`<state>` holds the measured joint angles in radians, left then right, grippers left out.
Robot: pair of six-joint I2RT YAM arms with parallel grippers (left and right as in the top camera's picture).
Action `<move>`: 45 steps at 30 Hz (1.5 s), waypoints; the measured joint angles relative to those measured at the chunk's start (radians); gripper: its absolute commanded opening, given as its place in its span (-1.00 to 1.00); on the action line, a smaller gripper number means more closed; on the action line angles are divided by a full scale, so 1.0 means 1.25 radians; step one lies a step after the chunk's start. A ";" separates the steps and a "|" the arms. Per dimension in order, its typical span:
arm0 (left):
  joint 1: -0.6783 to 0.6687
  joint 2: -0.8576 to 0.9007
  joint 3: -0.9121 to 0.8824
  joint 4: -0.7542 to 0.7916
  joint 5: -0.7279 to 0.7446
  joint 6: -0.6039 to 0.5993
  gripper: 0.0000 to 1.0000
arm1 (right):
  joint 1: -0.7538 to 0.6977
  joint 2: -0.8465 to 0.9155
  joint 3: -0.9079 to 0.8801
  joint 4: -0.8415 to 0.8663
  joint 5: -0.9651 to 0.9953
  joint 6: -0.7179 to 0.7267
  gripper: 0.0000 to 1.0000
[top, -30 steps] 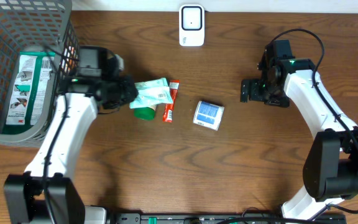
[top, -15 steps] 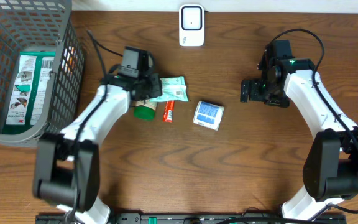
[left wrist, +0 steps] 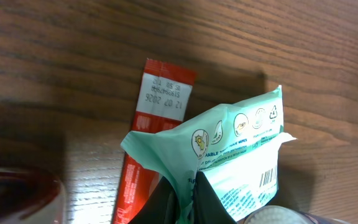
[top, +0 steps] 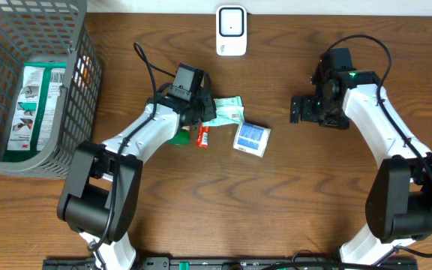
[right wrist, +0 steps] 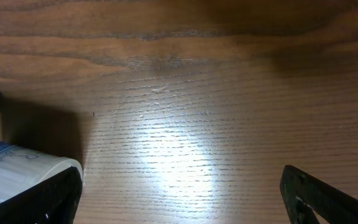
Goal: Scan the item barcode
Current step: 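Lift the wipes pack out and carry it toward the table center, then lower the wipes pack right of the red tube and release it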
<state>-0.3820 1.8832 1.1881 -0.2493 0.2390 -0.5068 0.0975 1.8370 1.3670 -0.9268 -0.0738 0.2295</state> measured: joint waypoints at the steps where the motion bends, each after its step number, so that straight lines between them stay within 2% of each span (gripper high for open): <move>1: -0.002 0.000 0.000 -0.001 -0.002 -0.004 -0.85 | 0.000 0.000 0.000 0.000 0.000 0.000 0.99; 22: -0.069 0.000 0.000 -0.052 -0.047 -0.053 -0.82 | 0.000 0.000 0.000 0.000 0.000 0.000 0.99; 28: -0.069 0.000 0.000 -0.057 -0.050 -0.056 -0.74 | 0.000 0.000 0.000 0.000 0.000 0.000 0.98; 29: -0.069 0.000 0.000 -0.055 -0.050 -0.055 -0.66 | 0.000 0.000 0.000 0.000 0.000 0.000 0.98; 40: -0.069 0.000 0.000 -0.024 -0.050 -0.055 -0.66 | 0.000 0.000 0.000 0.000 0.000 0.000 0.98; 42: -0.069 0.002 0.000 -0.023 -0.050 -0.050 -0.38 | 0.000 0.000 0.000 0.000 0.000 0.000 0.99; 45: -0.068 0.007 0.000 0.000 -0.050 -0.026 -0.21 | 0.000 0.000 0.000 0.000 0.000 0.000 0.98</move>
<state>-0.4675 1.8919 1.1881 -0.2493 0.1768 -0.5388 0.0975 1.8370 1.3670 -0.9268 -0.0742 0.2295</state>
